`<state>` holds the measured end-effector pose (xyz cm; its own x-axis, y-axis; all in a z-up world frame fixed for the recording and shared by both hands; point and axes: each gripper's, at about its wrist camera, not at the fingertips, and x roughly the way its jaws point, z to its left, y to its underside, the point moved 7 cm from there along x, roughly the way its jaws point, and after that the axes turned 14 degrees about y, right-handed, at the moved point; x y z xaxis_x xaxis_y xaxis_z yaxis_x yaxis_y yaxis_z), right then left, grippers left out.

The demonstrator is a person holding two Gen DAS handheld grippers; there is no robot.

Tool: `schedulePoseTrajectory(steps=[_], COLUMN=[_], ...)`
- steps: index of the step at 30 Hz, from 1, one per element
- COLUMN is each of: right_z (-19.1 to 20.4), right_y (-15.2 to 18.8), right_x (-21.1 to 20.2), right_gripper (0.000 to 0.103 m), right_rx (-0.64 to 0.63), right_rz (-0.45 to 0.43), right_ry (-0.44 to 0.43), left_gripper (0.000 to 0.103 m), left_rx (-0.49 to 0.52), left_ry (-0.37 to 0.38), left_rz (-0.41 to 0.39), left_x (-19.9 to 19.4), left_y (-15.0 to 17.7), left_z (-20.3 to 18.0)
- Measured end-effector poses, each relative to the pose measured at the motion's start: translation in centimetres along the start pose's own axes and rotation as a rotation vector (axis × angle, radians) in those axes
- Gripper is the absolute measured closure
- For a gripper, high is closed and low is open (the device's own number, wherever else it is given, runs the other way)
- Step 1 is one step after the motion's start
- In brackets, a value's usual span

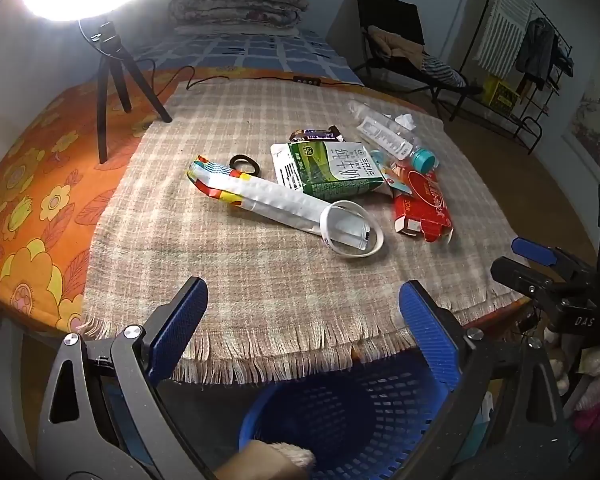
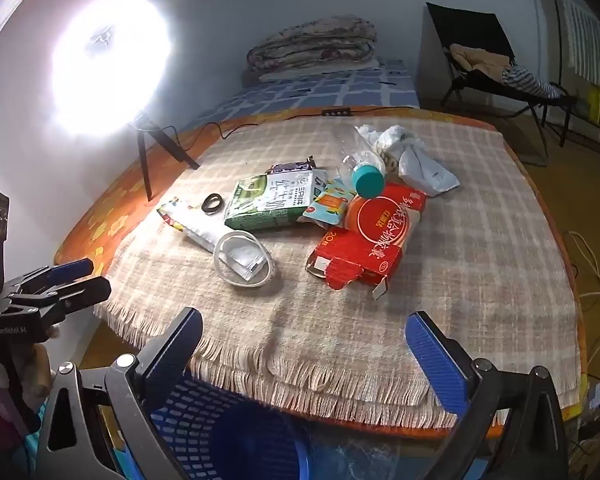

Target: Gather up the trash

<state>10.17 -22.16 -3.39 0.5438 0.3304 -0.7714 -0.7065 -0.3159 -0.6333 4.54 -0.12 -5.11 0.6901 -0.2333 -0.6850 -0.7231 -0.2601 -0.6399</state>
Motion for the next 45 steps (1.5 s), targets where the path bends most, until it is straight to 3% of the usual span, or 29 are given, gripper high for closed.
schedulePoseTrajectory(steps=[45], right_z=[0.0], right_y=[-0.7], right_x=[0.1], right_gripper=[0.0], right_rx=[-0.012], right_rz=[-0.036], right_ry=[0.088], left_gripper=[0.005], left_rx=[-0.01], left_ry=[0.0], left_rz=[0.01], left_x=[0.4], left_y=[0.1], left_z=[0.2])
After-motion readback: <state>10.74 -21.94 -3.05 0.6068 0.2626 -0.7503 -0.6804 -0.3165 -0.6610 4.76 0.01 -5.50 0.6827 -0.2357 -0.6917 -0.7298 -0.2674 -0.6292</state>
